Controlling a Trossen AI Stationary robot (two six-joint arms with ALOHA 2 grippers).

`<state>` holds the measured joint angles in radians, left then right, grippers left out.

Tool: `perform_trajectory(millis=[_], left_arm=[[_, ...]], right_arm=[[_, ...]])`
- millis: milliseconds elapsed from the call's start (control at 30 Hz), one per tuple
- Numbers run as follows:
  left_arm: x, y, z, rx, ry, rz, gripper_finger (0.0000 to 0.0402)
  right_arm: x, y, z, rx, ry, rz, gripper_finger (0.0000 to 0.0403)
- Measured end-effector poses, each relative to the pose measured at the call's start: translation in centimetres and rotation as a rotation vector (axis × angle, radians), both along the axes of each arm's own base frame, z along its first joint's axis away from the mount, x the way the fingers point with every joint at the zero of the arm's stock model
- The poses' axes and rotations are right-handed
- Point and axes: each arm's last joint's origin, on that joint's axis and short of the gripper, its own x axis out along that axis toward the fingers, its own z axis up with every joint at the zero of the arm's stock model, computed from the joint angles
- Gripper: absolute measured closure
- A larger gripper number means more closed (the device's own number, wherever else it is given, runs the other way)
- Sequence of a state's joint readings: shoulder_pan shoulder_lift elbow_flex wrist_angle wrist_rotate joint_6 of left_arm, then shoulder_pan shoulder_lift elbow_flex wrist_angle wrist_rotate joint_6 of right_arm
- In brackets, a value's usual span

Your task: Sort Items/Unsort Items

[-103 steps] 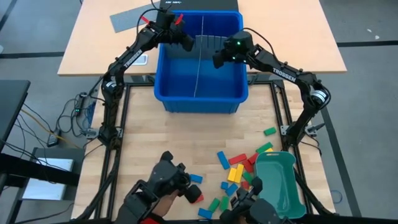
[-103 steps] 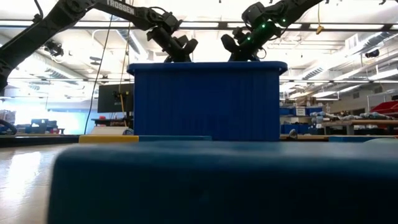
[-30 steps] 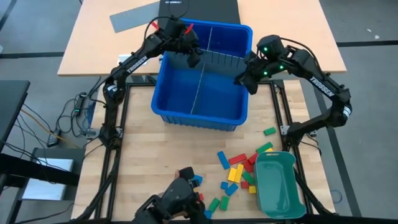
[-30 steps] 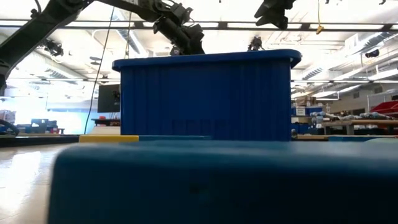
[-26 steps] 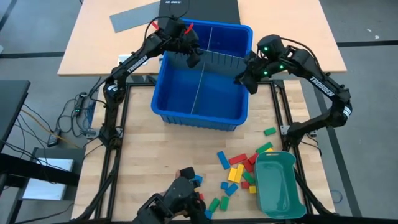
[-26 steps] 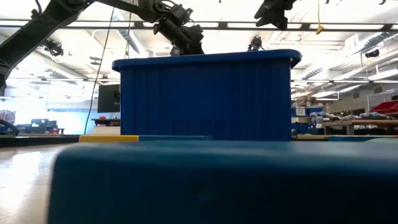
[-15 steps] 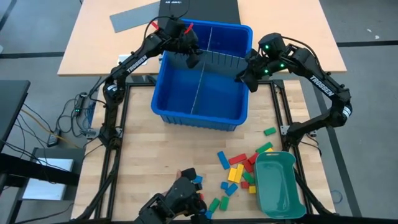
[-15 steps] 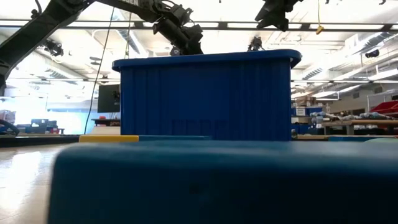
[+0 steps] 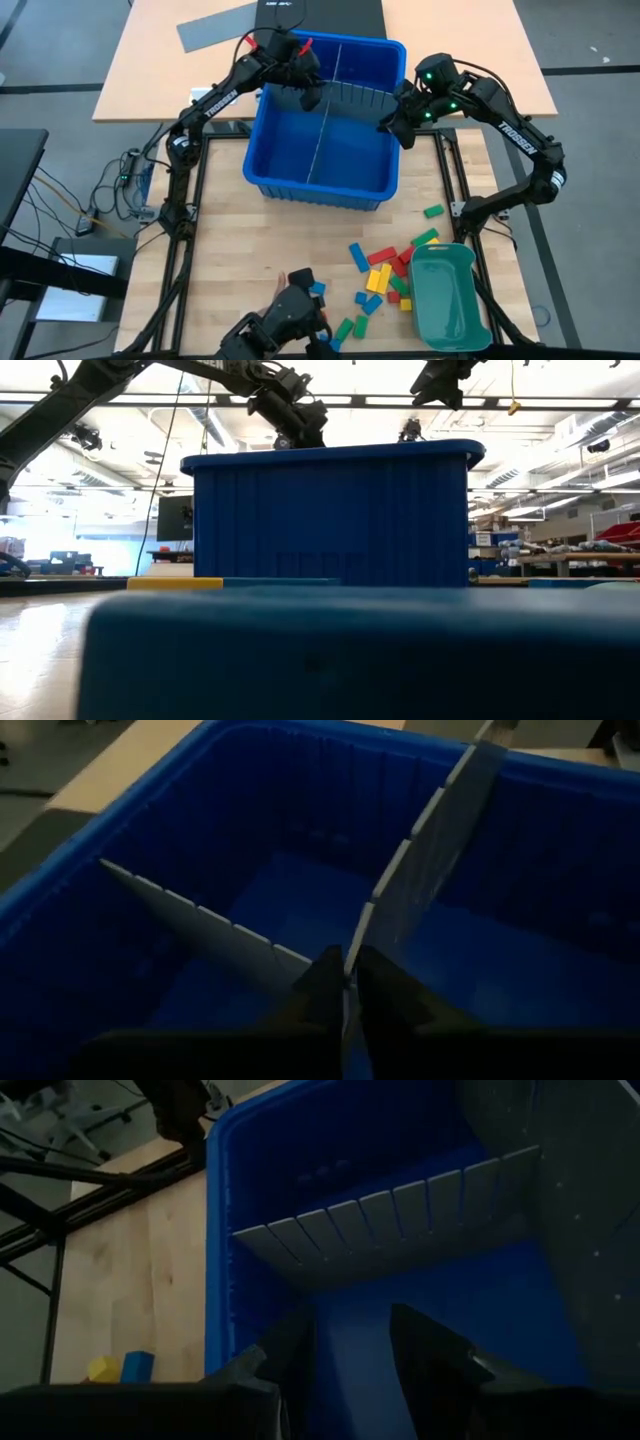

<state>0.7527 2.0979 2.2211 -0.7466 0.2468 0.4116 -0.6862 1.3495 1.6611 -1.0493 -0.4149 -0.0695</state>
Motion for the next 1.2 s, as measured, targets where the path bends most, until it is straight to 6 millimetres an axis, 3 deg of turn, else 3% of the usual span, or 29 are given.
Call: perform_trajectory(millis=[100, 400, 633, 833, 1200], left_arm=[[-0.1, -0.1, 1.1, 0.035, -0.011, -0.007, 0.0392], [-0.9, -0.8, 4.8, 0.148, -0.085, 0.049, 0.0398], [-1.2, -0.9, 5.7, 0.109, -0.146, 0.113, 0.0400], [-1.7, -0.9, 7.3, 0.069, -0.285, 0.162, 0.0401], [-4.9, -1.2, 13.1, -0.025, -0.713, 0.172, 0.0401]], right_arm=[[0.0, 0.0, 0.0, -0.001, 0.000, 0.000, 0.0269], [0.0, -0.1, 0.0, -0.006, -0.003, -0.002, 0.0270], [0.0, -0.1, 0.1, -0.006, -0.011, -0.009, 0.0270], [0.1, -0.3, 0.3, -0.013, -0.039, -0.018, 0.0270], [-0.2, -0.8, 2.5, -0.080, -0.228, -0.067, 0.0270]])
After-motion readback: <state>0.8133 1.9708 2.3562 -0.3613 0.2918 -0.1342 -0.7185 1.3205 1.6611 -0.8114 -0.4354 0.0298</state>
